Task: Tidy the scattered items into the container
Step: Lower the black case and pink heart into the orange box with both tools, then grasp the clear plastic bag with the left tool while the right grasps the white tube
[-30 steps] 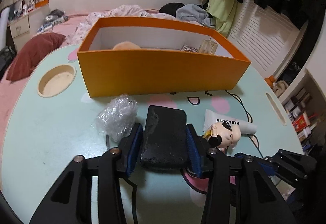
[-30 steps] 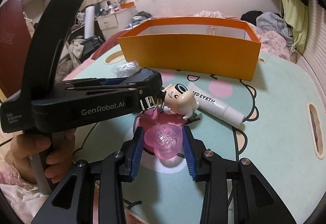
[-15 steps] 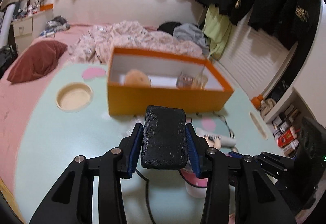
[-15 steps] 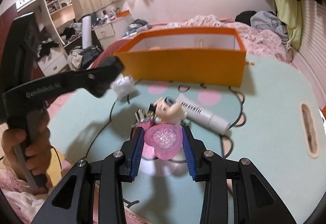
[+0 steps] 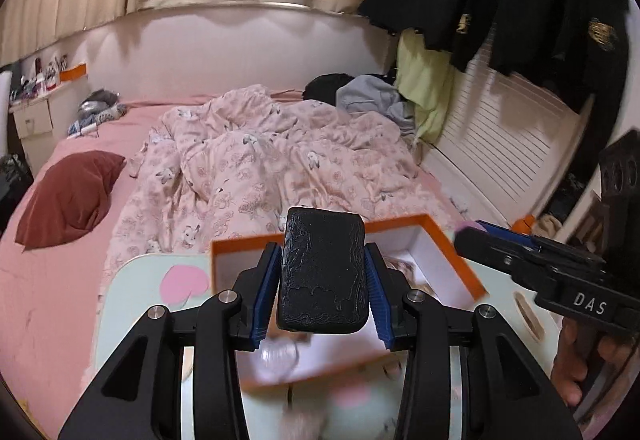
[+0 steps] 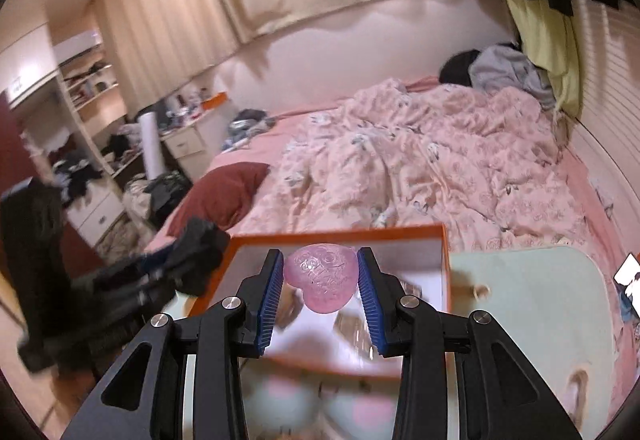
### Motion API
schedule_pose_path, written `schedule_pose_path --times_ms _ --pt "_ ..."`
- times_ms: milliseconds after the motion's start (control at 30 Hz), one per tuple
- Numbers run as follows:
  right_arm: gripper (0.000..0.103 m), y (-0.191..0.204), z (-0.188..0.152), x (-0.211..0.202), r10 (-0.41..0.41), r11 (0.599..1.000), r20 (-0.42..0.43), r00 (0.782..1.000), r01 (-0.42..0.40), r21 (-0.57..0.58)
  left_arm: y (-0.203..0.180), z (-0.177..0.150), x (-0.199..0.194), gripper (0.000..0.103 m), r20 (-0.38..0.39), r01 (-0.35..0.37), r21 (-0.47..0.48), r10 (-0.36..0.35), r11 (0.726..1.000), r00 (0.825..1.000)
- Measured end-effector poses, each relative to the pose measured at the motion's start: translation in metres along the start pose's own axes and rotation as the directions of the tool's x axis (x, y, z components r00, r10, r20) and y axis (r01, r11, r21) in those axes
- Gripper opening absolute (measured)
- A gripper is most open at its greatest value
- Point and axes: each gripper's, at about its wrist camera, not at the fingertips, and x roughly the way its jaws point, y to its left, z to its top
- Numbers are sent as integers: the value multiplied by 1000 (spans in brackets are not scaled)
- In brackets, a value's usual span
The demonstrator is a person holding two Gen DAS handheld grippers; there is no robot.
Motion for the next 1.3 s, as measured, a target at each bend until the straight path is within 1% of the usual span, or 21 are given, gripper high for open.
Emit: schedule_pose_path --times_ms 100,167,233,333,467,600,667,800,933,1067,1133,1167,1233,1267,1300 --pt "36 -5 1 29 20 996 -18 1000 -19 82 14 -6 22 43 48 28 -60 -25 998 999" --pt "36 -6 -2 43 -4 996 -33 999 7 90 25 -10 39 43 -1 41 -101 -41 994 999" --pt "36 -8 -4 55 -12 995 -64 998 18 96 28 -14 44 43 -14 49 -104 -50 993 999" --pt "36 -10 -5 60 0 995 -77 997 7 100 31 -16 42 43 -6 40 -97 -41 994 999" --pt "37 -8 -5 61 -4 997 -84 996 11 82 34 -18 44 43 -27 92 -118 -96 989 995" --pt "37 -10 -4 67 35 997 -92 995 -28 74 31 -19 49 43 -45 76 -123 -82 989 996" --pt "38 -14 -3 68 37 995 -87 996 -29 92 32 -18 49 43 -41 85 -132 -91 988 995" --pt "38 -19 -2 62 50 993 -68 996 -43 110 32 -18 42 43 -13 101 -131 -104 986 994" --pt "38 -18 0 47 69 991 -18 997 -67 116 33 -19 39 43 -3 97 -132 -99 986 995" --pt "39 -12 2 24 76 993 33 997 -78 91 35 -19 28 43 21 104 -134 -103 985 994" --pt "39 -8 2 11 82 994 51 995 -85 75 37 -19 20 43 31 128 -147 -124 981 992" --pt "41 -6 1 2 85 994 63 994 -89 64 38 -19 15 43 30 147 -159 -144 976 989" --pt "53 -2 -2 -13 101 994 79 992 -105 42 38 -19 4 43 31 208 -179 -206 962 978" --pt "62 -1 -5 -20 116 993 83 990 -118 30 38 -20 -4 43 34 230 -179 -227 957 973" --pt "64 1 -8 -27 132 991 84 988 -133 15 36 -22 -11 43 37 235 -172 -232 957 972"
